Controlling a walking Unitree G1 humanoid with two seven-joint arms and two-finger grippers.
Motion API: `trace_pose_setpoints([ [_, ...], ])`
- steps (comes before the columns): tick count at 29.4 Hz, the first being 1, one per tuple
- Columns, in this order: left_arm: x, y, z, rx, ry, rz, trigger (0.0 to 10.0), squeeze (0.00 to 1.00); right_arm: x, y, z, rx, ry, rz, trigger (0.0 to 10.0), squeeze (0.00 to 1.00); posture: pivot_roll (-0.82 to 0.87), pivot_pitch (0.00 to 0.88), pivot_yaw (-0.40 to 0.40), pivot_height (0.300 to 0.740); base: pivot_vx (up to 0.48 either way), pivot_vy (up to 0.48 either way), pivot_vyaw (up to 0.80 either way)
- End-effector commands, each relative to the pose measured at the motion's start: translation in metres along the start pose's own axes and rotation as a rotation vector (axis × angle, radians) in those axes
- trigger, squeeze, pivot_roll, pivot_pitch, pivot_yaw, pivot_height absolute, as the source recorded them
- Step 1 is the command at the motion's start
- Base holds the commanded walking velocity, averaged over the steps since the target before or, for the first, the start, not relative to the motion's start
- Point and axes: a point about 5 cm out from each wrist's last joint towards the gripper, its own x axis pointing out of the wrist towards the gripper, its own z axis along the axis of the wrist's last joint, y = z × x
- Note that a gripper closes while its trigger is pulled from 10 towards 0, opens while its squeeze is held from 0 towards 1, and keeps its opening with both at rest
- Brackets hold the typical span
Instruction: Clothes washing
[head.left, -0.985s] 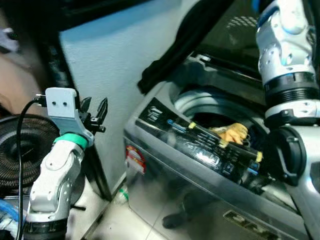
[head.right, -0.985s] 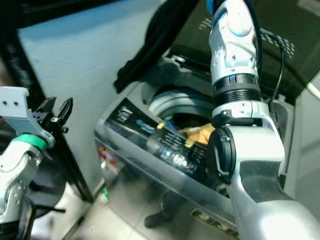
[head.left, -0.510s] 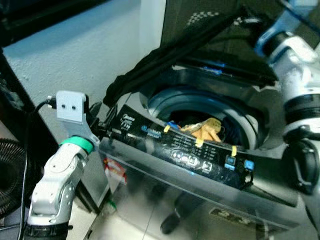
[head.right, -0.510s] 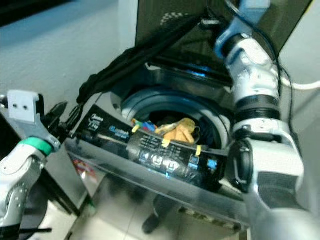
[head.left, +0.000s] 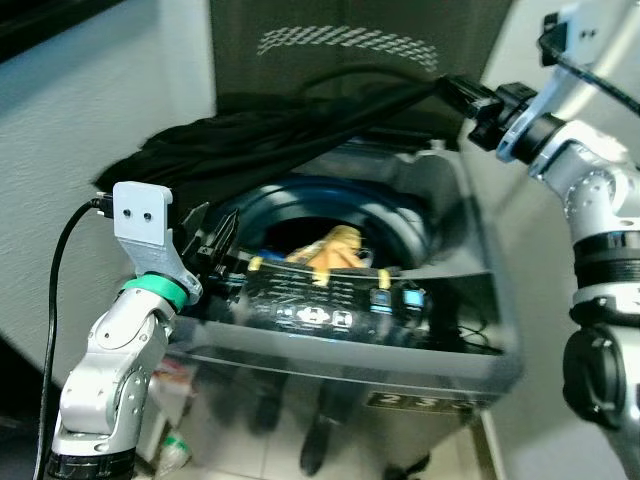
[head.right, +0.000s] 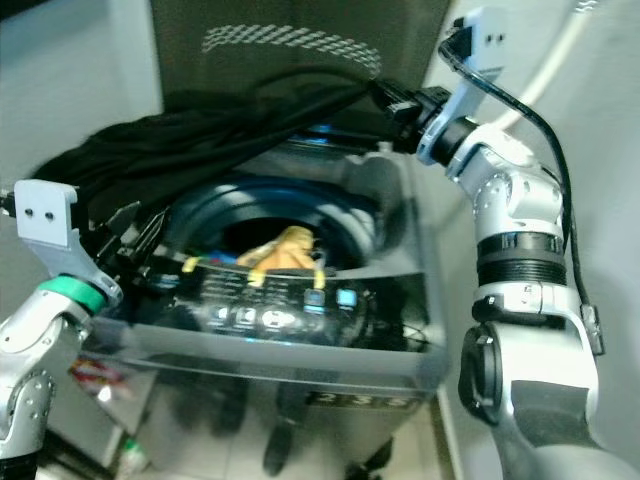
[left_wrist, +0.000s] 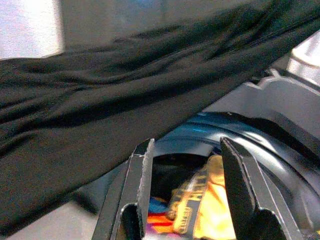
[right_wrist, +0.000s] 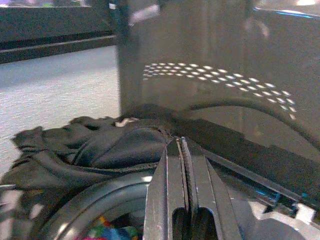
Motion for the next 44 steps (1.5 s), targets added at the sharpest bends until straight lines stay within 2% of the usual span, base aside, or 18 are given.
trace_pose_setpoints([
  [1,-0.002,-0.001,-0.003,0.0,0.02,-0.005,10.0,0.0,-0.002,0.005,-0.012,0.021,0.034,0.042,10.0,0.0,0.16,0.0,0.01,0.74,0.0,0.0,-0.8],
  [2,-0.002,-0.001,-0.003,-0.002,0.022,0.001,10.0,0.0,0.003,0.018,-0.023,0.035,0.078,0.118,10.0,0.0,0.17,0.0,0.006,0.74,0.0,0.0,0.0],
  [4,-0.002,-0.001,-0.003,-0.002,0.022,0.001,10.0,0.0,0.003,0.018,-0.023,0.035,0.078,0.118,10.0,0.0,0.17,0.0,0.006,0.74,0.0,0.0,0.0],
  [5,-0.002,-0.001,-0.003,-0.003,0.023,0.004,10.0,0.0,0.006,0.033,-0.036,0.02,0.147,0.184,10.0,0.0,0.17,0.001,0.002,0.74,0.0,0.0,0.0],
  [7,-0.002,-0.001,-0.003,-0.003,0.023,0.004,10.0,0.0,0.006,0.033,-0.036,0.02,0.147,0.184,10.0,0.0,0.17,0.001,0.002,0.74,0.0,0.0,0.0],
  [8,-0.003,-0.001,-0.003,-0.003,0.025,0.007,10.0,0.0,0.01,0.046,-0.053,-0.004,0.234,0.236,10.0,0.0,0.17,0.001,0.002,0.74,0.0,0.0,0.0],
  [12,-0.006,0.0,-0.003,0.001,0.031,0.011,10.0,0.0,0.017,0.063,-0.078,-0.047,0.358,0.283,10.0,0.0,0.18,0.008,0.0,0.74,0.0,0.0,0.0],
  [20,-0.009,0.002,-0.004,0.013,0.047,0.021,10.0,0.0,0.03,0.074,-0.095,-0.066,0.449,0.315,10.0,0.0,0.18,0.014,0.004,0.74,0.0,0.0,0.0],
  [21,-0.01,0.003,-0.005,0.016,0.048,0.03,10.0,0.0,0.037,0.076,-0.094,-0.065,0.447,0.309,10.0,1.0,0.18,0.016,-0.006,0.74,0.0,0.0,0.0],
  [25,-0.011,0.004,-0.005,0.017,0.046,0.044,10.0,0.0,0.047,0.078,-0.087,-0.047,0.4,0.274,10.0,1.0,0.19,0.017,-0.013,0.74,0.0,0.0,0.0],
  [26,-0.012,0.004,-0.005,0.017,0.046,0.05,10.0,0.0,0.053,0.076,-0.08,-0.042,0.34,0.224,10.0,0.79,0.19,0.017,-0.017,0.74,0.0,0.0,0.0],
  [27,-0.012,0.004,-0.005,0.017,0.046,0.05,10.0,0.0,0.053,0.076,-0.08,-0.042,0.34,0.224,10.0,0.79,0.19,0.017,-0.017,0.74,0.0,0.0,0.0],
  [28,-0.013,0.005,-0.004,0.018,0.046,0.054,10.0,0.0,0.055,0.074,-0.073,-0.039,0.288,0.189,10.0,0.0,0.19,0.018,-0.023,0.74,0.0,0.0,0.0],
  [29,-0.014,0.005,-0.005,0.016,0.046,0.062,10.0,0.0,0.057,0.067,-0.061,0.006,0.203,0.136,10.0,0.0,0.19,0.018,-0.023,0.74,0.0,0.0,0.0],
  [37,-0.015,0.005,-0.004,0.009,0.047,0.066,10.0,0.0,0.054,0.063,-0.05,0.025,0.148,0.116,10.0,0.0,0.19,0.018,-0.023,0.74,0.0,0.0,0.0],
  [39,-0.015,0.005,-0.004,0.006,0.047,0.067,10.0,0.0,0.053,0.061,-0.045,0.069,0.109,0.111,10.0,0.0,0.19,0.017,-0.022,0.74,0.0,0.0,0.0],
  [40,-0.015,0.006,-0.004,0.005,0.045,0.067,10.0,0.0,0.05,0.058,-0.039,0.124,0.07,0.109,10.0,1.0,0.19,0.017,-0.022,0.74,0.0,0.0,0.0],
  [44,-0.014,0.006,-0.003,0.0,0.041,0.071,10.0,0.0,0.043,0.048,-0.03,0.184,-0.022,0.016,10.0,0.95,0.19,0.017,-0.022,0.74,0.0,0.0,0.0],
])
